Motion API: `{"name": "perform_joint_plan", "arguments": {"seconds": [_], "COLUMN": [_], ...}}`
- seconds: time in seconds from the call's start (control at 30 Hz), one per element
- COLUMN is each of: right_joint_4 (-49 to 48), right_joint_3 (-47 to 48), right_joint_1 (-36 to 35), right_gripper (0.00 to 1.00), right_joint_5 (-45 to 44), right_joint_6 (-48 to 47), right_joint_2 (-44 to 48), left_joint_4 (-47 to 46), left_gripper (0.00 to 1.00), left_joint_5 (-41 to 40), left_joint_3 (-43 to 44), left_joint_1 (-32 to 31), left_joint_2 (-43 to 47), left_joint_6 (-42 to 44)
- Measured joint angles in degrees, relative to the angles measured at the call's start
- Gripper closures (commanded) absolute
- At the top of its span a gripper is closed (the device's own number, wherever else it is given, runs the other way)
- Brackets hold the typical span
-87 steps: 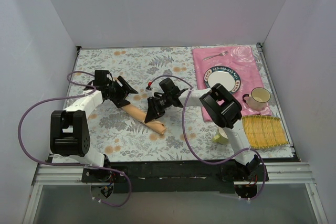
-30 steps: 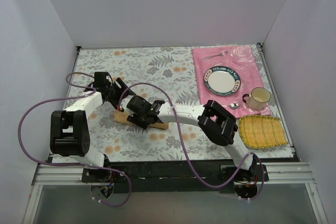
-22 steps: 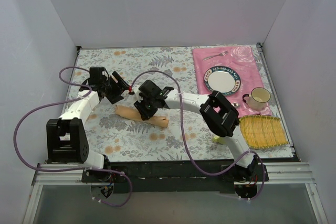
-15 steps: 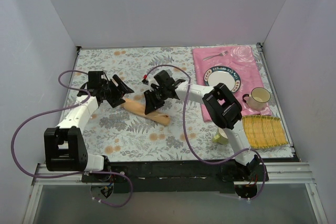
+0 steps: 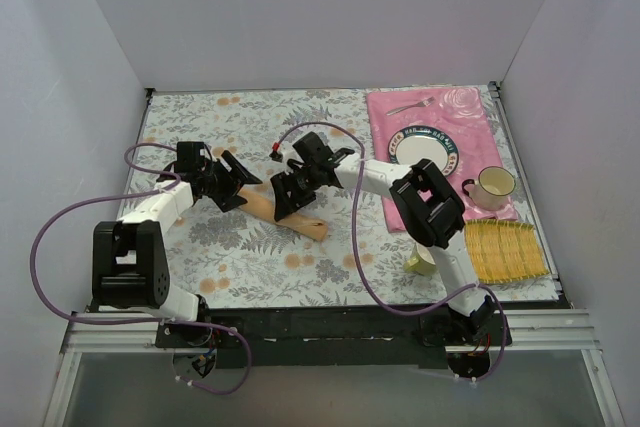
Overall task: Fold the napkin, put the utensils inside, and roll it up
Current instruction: Roll the napkin with the utensil
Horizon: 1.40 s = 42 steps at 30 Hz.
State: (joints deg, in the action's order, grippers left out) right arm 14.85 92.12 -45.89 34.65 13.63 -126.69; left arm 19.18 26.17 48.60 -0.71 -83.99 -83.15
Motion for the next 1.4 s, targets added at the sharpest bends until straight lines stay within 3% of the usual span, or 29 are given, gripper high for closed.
{"name": "perform_joint_plan", "arguments": {"seconds": [0.27, 0.53, 0.6, 0.73, 0.93, 1.4], "right_joint_4": [9.09, 10.78, 10.71, 10.95, 10.8, 9.11], "right_joint_3": [2.51, 2.62, 2.62, 2.62, 2.6, 0.79], "right_joint_1": [-6.54, -15.72, -17.44, -20.09, -22.16, -21.94], "right_gripper": [0.22, 0.21, 0.05, 0.02, 0.07, 0.46], "right_joint_5": [-22.21, -42.27, -45.94, -53.2, -60.89, -64.76], "right_joint_6": [-8.96, -16.55, -18.38, -21.44, -24.46, -25.64], "right_joint_2": [3.58, 6.99, 7.08, 6.86, 3.91, 2.47], "left_joint_4": [-0.79, -1.29, -0.9, 1.03, 1.79, 1.9], "left_gripper": [0.31, 0.31, 0.3, 0.3, 0.3, 0.3], "left_joint_5": [-0.72, -1.53, -2.29, -3.45, -3.72, -3.17], "left_joint_3": [0.0, 0.13, 0.5, 3.04, 3.58, 3.58], "left_joint_1": [0.0, 0.13, 0.24, 2.51, 4.48, 4.39], "left_joint_2": [-0.94, -2.05, -2.12, -3.52, -4.0, -2.56], "left_joint_6": [0.02, 0.0, -0.15, -0.94, -1.42, -1.66]}}
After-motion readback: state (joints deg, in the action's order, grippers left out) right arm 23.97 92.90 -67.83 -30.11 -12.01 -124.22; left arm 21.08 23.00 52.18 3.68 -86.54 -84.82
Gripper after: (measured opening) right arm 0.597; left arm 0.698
